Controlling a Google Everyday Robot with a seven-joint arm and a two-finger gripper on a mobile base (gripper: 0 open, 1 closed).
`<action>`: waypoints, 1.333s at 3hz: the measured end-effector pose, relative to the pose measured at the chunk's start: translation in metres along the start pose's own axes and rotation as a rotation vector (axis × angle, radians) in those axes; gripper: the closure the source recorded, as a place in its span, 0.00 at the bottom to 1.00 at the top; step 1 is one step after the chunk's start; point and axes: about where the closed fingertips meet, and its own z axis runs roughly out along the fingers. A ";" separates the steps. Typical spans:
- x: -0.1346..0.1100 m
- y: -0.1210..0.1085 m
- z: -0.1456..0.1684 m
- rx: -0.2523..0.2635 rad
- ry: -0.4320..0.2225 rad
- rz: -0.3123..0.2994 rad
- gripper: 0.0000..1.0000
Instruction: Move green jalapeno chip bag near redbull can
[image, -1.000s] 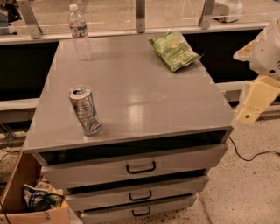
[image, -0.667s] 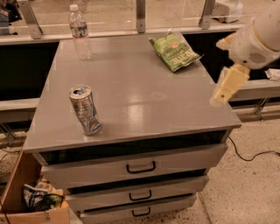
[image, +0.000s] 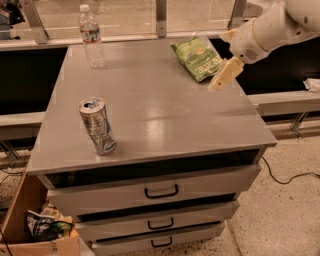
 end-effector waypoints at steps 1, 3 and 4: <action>0.007 -0.045 0.045 0.028 -0.113 0.083 0.00; 0.015 -0.106 0.088 0.138 -0.224 0.253 0.00; 0.023 -0.122 0.097 0.185 -0.208 0.321 0.00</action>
Offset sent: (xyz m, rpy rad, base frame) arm 0.1687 -0.0034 -0.0248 0.4001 -0.0637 -0.1695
